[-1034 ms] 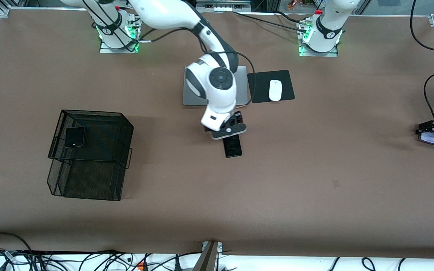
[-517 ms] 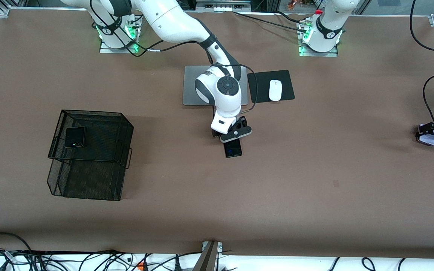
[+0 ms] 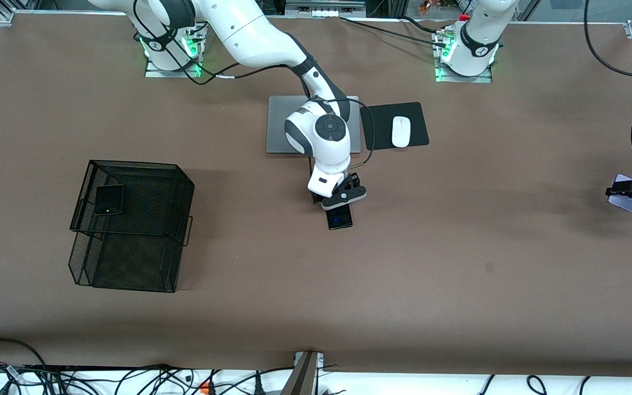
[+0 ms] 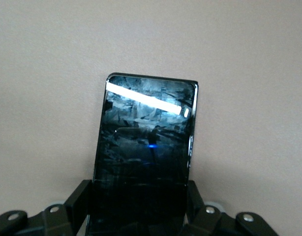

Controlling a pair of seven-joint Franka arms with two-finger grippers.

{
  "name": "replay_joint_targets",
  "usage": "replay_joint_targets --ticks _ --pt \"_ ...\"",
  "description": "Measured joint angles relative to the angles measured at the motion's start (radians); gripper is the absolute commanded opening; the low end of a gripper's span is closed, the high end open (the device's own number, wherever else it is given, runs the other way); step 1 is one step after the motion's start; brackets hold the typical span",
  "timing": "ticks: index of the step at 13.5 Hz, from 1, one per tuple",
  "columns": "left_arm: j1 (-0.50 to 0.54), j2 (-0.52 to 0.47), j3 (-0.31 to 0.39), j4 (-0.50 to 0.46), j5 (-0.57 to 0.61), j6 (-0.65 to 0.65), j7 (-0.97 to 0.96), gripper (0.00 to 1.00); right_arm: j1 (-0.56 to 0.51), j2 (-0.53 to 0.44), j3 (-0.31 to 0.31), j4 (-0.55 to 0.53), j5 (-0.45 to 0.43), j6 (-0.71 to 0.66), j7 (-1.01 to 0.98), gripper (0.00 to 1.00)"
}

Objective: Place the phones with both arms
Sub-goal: 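Carry the tall phone to the basket while the left gripper brings the white phone, then release the tall phone in the basket while the left gripper sets down the white phone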

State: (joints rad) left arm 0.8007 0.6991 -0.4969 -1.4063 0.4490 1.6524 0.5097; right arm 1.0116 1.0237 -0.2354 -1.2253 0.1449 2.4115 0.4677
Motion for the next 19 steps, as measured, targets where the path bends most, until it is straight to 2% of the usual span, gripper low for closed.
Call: replay_joint_targets --ticks 2,5,7,9,12,14,15,16,17,19 --pt "-0.119 -0.01 0.0 0.064 0.023 -0.138 -0.123 0.09 0.0 0.0 -0.002 0.006 0.0 -0.013 0.006 0.0" --pt "-0.237 -0.009 -0.005 0.079 0.016 -0.193 -0.297 0.09 -0.004 -0.038 -0.029 0.039 0.0 -0.121 0.024 0.0" --pt "-0.303 -0.002 -0.009 0.077 -0.041 -0.196 -0.39 0.1 -0.027 -0.122 -0.053 0.054 0.0 -0.25 0.025 0.0" --pt "-0.371 0.015 -0.012 0.073 -0.159 -0.191 -0.453 0.1 -0.067 -0.228 -0.082 0.044 0.0 -0.399 0.015 0.0" --pt "-0.529 0.067 -0.016 0.06 -0.282 -0.07 -0.629 0.11 -0.098 -0.377 -0.184 -0.087 0.001 -0.501 -0.045 0.0" --pt "-0.675 0.121 -0.017 0.037 -0.292 0.1 -0.81 0.12 -0.102 -0.472 -0.274 -0.237 0.001 -0.496 -0.121 0.0" --pt "-0.748 0.152 -0.017 0.03 -0.292 0.195 -0.907 0.2 -0.104 -0.514 -0.321 -0.306 0.001 -0.487 -0.169 0.0" --pt "-0.818 0.184 -0.016 0.025 -0.293 0.296 -1.004 0.55 -0.105 -0.554 -0.372 -0.376 0.001 -0.472 -0.223 0.0" --pt "-0.881 0.212 -0.015 0.024 -0.293 0.393 -1.098 1.0 -0.106 -0.591 -0.422 -0.442 0.001 -0.452 -0.283 0.0" --pt "-0.986 0.238 -0.015 0.025 -0.305 0.527 -1.32 1.0 -0.108 -0.656 -0.507 -0.569 0.002 -0.402 -0.404 0.0"
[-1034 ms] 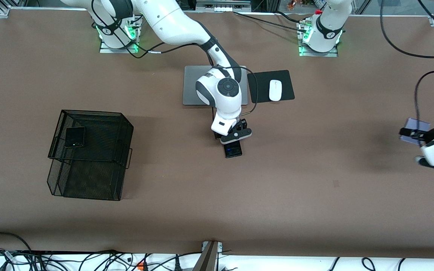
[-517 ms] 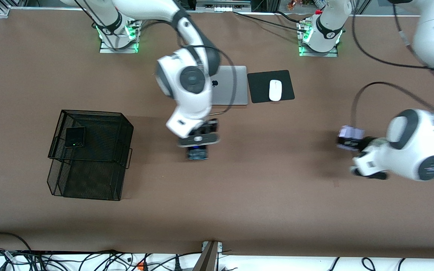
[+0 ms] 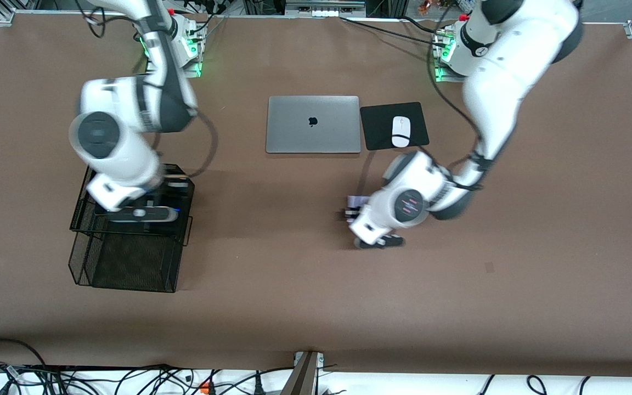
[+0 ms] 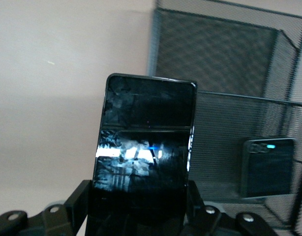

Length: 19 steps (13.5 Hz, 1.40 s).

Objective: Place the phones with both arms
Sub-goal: 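Release the tall phone in the basket while the left gripper sets down the white phone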

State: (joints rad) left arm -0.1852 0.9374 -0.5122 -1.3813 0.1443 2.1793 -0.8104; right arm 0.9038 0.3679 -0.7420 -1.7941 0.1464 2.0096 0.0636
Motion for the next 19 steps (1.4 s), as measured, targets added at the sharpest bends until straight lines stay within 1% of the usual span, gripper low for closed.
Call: replay_joint_targets --ticks 1,2,3,4,6,7,8,9,12,14,15,17,18,19 --pt "-0.031 -0.004 0.0 0.004 -0.001 0.012 -0.102 1.0 0.0 -0.026 -0.028 -0.053 0.0 0.024 -0.048 0.0" --pt "-0.044 -0.014 0.0 0.012 0.0 -0.013 -0.164 1.0 0.0 -0.046 -0.045 -0.098 0.0 0.043 -0.086 0.0" --pt "-0.041 -0.031 0.007 0.019 0.008 -0.093 -0.182 1.0 0.0 -0.059 -0.053 -0.134 0.0 0.06 -0.114 0.0" --pt "-0.026 -0.053 0.02 0.028 0.038 -0.201 -0.175 1.0 0.001 -0.066 -0.053 -0.167 0.0 0.082 -0.129 0.0" --pt "0.045 -0.105 0.027 0.04 0.147 -0.401 -0.09 1.0 0.008 -0.064 -0.051 -0.224 0.0 0.144 -0.146 0.0" --pt "0.086 -0.134 0.028 0.043 0.193 -0.474 -0.011 1.0 0.012 -0.06 -0.05 -0.244 0.0 0.168 -0.148 0.1" --pt "0.129 -0.166 0.03 0.045 0.234 -0.522 0.087 1.0 0.014 -0.055 -0.05 -0.254 0.0 0.184 -0.148 0.6" --pt "0.175 -0.199 0.031 0.046 0.262 -0.55 0.196 1.0 0.015 -0.05 -0.05 -0.255 0.005 0.194 -0.148 1.0" --pt "0.313 -0.312 0.03 0.052 0.275 -0.583 0.576 1.0 0.014 -0.049 -0.051 -0.238 0.018 0.205 -0.148 1.0" --pt "0.382 -0.402 0.028 0.058 0.251 -0.599 0.751 1.0 0.014 -0.051 -0.052 -0.196 0.019 0.188 -0.148 1.0" --pt "0.409 -0.448 0.028 0.062 0.206 -0.612 0.8 1.0 0.014 -0.051 -0.052 -0.163 0.019 0.156 -0.148 1.0" --pt "0.457 -0.535 0.038 0.068 0.077 -0.644 0.855 1.0 0.015 -0.053 -0.052 -0.069 0.019 0.056 -0.148 1.0" --pt "0.465 -0.579 0.065 0.067 0.031 -0.658 0.867 1.0 0.016 -0.054 -0.05 -0.016 0.02 0.004 -0.142 1.0" --pt "0.458 -0.622 0.108 0.063 0.001 -0.671 0.876 1.0 0.019 -0.054 -0.045 0.035 0.023 -0.037 -0.121 1.0"
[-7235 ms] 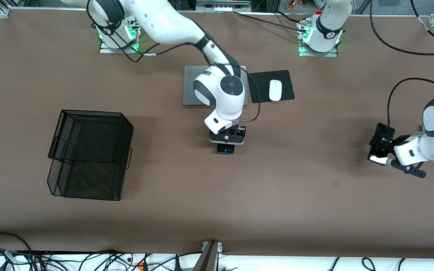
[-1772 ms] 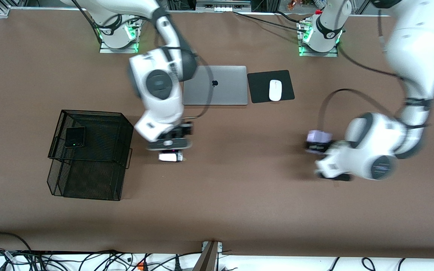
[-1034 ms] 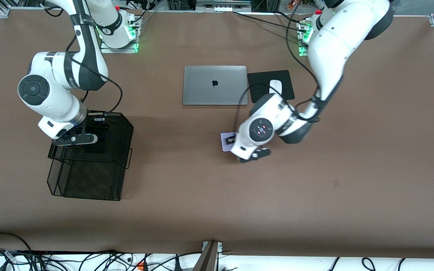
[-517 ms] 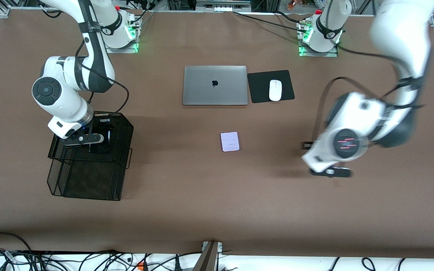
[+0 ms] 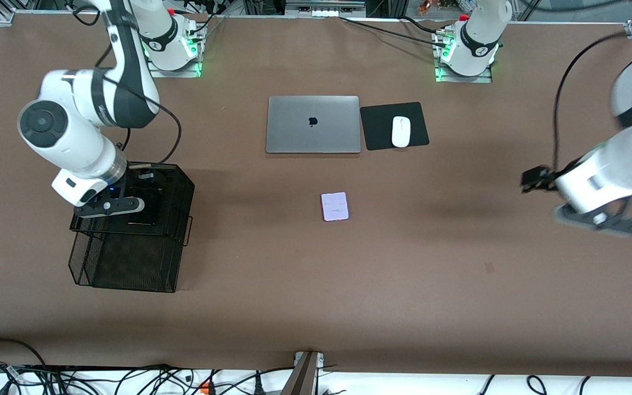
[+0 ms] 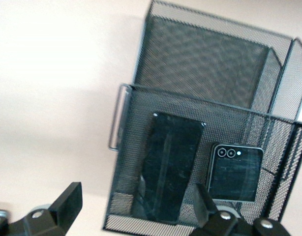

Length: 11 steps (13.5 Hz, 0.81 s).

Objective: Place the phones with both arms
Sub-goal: 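Release the tall phone in the basket while the left gripper sets down the white phone, then grasp the white phone with the right gripper and carry it to the basket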

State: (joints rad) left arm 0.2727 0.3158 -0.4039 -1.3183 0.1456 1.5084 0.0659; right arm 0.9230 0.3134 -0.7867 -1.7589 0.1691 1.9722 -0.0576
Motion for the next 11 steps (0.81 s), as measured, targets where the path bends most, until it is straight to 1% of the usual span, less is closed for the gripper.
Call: replay_joint_targets --ticks 1,3,4,5,6,7,9,11 --pt "-0.014 -0.041 0.047 -0.009 -0.019 -0.006 0.005 1.0 0.006 0.0 0.014 0.047 0.003 -0.03 0.046 1.0" --pt "-0.071 -0.1 0.138 -0.04 -0.036 -0.006 0.008 1.0 0.031 0.011 0.078 0.108 0.006 -0.049 0.193 1.0" --pt "-0.14 -0.121 0.216 -0.056 -0.036 0.005 -0.003 1.0 0.044 0.03 0.122 0.133 0.007 -0.049 0.28 1.0" --pt "-0.222 -0.142 0.309 -0.081 -0.036 0.025 -0.018 1.0 0.053 0.06 0.173 0.163 0.007 -0.048 0.372 1.0" --pt "-0.272 -0.166 0.369 -0.116 -0.037 0.033 -0.022 1.0 0.058 0.097 0.229 0.196 0.007 -0.044 0.463 1.0" --pt "-0.289 -0.198 0.395 -0.163 -0.038 0.042 -0.022 1.0 0.062 0.14 0.279 0.23 0.007 -0.032 0.544 1.0" --pt "-0.291 -0.271 0.409 -0.253 -0.044 0.065 -0.022 1.0 0.068 0.242 0.367 0.318 0.007 0.011 0.672 1.0" --pt "-0.291 -0.317 0.41 -0.286 -0.046 0.069 -0.023 1.0 0.077 0.341 0.435 0.396 0.007 0.064 0.73 1.0"
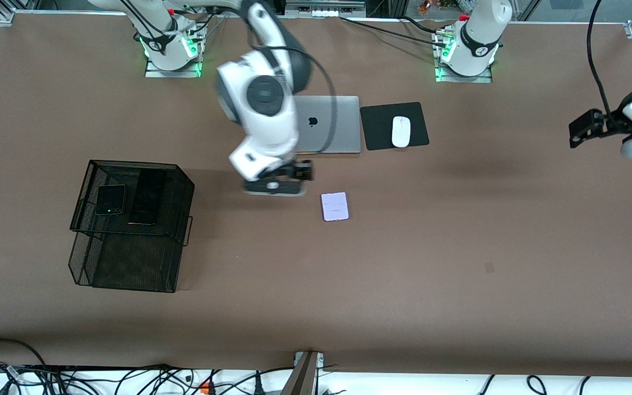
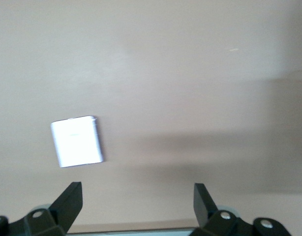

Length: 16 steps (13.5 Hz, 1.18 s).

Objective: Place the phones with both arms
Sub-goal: 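Grasp the white phone with the right gripper and carry it to the basket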

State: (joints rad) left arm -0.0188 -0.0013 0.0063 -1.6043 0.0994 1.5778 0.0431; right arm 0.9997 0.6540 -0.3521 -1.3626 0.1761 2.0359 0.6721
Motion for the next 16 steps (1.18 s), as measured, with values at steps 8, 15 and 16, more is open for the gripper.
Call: replay_joint_targets --ticks 8,15,16 --pt "-0.013 -0.024 0.003 -0.013 -0.046 -0.023 -0.001 1.0 0.084 0.267 0.028 0.058 0.0 0.363 -0.089 1.0" --pt "-0.017 -0.091 0.006 -0.076 -0.046 -0.009 -0.029 1.0 0.074 0.341 0.024 0.062 0.0 0.463 -0.098 1.0" --pt "-0.02 -0.091 0.006 -0.076 -0.046 -0.008 -0.031 1.0 0.076 0.352 0.024 0.063 0.0 0.471 -0.098 1.0"
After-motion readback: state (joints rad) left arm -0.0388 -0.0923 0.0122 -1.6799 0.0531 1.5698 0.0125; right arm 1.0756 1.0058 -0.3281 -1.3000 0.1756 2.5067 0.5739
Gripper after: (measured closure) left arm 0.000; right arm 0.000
